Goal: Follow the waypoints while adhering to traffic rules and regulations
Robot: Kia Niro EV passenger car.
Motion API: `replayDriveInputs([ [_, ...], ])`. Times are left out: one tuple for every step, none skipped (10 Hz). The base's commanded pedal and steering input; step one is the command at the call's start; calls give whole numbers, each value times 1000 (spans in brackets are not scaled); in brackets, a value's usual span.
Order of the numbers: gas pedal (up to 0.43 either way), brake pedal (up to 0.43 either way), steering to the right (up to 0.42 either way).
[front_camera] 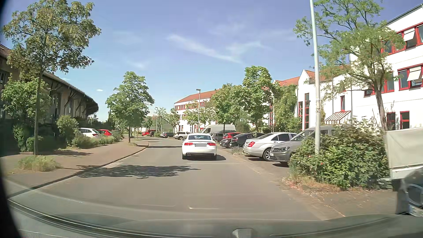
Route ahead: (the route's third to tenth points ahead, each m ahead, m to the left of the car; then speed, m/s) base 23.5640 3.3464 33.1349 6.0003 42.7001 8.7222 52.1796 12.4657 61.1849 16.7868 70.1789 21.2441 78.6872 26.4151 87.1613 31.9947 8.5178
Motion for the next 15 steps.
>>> replayDriveInputs([
  [28, 30, -36],
  [28, 30, -36],
  [28, 30, -36],
  [20, 30, -36],
  [8, 30, -36],
  [0, 30, -36],
  [0, 30, -36],
  [0, 30, -36],
  [0, 30, -35],
  [0, 30, -35],
  [0, 30, -35],
  [0, 30, -34],
  [0, 30, -34],
  [0, 30, -34],
  [0, 30, -34],
])
